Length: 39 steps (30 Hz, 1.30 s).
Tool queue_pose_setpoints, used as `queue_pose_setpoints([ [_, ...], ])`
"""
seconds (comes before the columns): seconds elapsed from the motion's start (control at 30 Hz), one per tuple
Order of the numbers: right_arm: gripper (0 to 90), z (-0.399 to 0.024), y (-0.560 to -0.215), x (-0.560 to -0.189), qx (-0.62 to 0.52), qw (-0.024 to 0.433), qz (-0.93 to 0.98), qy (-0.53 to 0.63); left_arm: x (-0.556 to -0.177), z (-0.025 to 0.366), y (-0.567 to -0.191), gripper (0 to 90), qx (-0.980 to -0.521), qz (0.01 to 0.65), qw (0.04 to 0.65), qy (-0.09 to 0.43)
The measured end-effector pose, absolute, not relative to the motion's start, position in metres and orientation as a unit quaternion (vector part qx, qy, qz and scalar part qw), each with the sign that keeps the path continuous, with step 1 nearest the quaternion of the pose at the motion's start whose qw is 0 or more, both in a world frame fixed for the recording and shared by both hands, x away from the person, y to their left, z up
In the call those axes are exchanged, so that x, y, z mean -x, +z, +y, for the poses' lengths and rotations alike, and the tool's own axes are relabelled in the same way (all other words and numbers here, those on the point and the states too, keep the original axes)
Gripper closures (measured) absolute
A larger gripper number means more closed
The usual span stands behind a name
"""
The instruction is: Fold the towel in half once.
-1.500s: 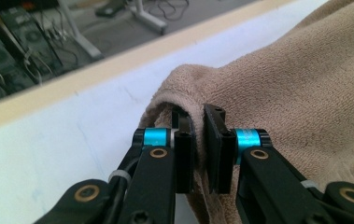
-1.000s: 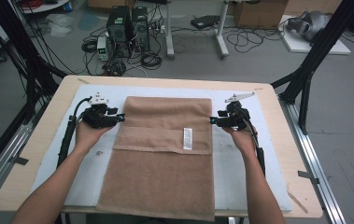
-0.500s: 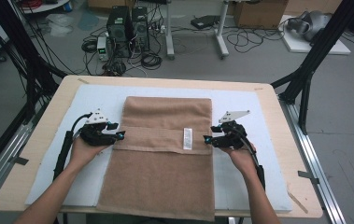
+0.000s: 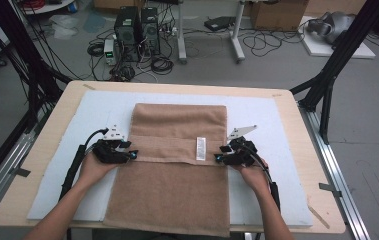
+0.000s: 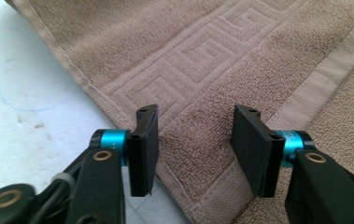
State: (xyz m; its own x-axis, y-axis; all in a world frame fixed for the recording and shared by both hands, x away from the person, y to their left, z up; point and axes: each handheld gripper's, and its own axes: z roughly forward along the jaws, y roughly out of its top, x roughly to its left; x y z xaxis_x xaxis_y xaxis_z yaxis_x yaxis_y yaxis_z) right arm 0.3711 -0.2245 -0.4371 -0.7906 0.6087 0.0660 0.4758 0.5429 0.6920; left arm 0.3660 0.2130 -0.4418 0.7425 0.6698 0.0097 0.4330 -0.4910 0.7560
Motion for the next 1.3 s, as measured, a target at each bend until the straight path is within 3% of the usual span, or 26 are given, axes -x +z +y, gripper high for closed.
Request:
queue_pose_setpoints([
  [0.37, 80.8, -0.221, -0.438, -0.371, -0.299, 0.101, 0.877, 0.362, -0.369, 0.215, -0.442, 74.6, -0.838, 0.340, 0.404, 0.137],
  [0.5, 84.0, -0.222, -0.436, -0.371, -0.295, 0.104, 0.877, 0.366, -0.369, 0.216, -0.441, 83.1, -0.837, 0.336, 0.409, 0.139],
  [1.3, 84.2, -0.238, -0.400, -0.345, -0.261, 0.081, 0.864, 0.422, -0.338, 0.225, -0.404, 84.1, -0.829, 0.310, 0.443, 0.143],
])
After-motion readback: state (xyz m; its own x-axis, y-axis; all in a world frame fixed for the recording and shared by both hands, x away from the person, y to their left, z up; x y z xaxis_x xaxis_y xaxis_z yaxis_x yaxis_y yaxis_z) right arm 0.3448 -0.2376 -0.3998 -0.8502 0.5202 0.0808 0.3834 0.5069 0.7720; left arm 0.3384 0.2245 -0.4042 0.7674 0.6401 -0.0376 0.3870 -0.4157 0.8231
